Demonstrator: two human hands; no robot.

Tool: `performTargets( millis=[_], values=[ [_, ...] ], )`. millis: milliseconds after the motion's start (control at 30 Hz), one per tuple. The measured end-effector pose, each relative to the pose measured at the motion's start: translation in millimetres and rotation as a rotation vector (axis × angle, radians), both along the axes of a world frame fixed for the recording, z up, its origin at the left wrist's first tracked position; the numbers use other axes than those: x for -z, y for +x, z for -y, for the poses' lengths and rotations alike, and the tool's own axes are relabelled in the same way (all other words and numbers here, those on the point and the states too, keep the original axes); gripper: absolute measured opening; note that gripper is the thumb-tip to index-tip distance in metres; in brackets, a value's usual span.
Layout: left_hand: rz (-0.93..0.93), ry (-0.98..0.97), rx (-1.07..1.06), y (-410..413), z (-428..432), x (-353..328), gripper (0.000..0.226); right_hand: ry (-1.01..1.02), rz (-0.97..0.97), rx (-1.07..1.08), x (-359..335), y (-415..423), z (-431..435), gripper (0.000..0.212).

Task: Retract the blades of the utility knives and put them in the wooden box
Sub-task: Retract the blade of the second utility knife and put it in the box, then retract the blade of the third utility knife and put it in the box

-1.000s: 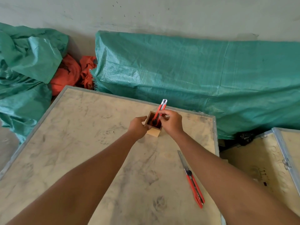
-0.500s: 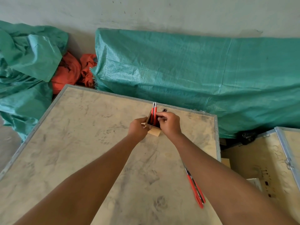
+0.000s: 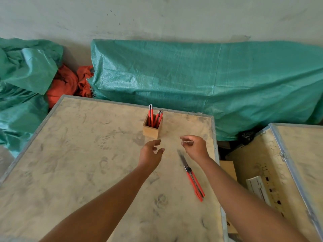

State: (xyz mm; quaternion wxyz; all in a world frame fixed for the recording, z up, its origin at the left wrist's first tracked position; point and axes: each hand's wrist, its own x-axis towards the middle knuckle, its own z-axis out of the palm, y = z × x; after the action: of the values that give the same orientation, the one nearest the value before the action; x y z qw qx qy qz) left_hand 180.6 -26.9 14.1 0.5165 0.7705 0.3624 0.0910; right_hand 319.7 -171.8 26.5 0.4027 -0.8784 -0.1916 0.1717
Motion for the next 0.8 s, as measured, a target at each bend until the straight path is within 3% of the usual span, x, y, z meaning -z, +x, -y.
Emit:
performTargets(
  millis=[333, 633, 800],
  values=[
    [-0.141, 0.054, 0.161, 52.8, 54.8, 38.8, 0.030, -0.188, -0.219, 0.001, 55.4, -32.2, 81.6, 0.025],
    [-0.347, 0.280, 0.394, 88.5, 64.0, 84.7, 0.032, -0.250, -0.195, -0.058, 76.8, -34.0, 82.2, 0.029],
    [-0.310, 0.269, 0.390, 82.4, 63.3, 86.9, 0.034, -0.219, -0.186, -0.068, 75.3, -38.9, 85.7, 0.023]
  ],
)
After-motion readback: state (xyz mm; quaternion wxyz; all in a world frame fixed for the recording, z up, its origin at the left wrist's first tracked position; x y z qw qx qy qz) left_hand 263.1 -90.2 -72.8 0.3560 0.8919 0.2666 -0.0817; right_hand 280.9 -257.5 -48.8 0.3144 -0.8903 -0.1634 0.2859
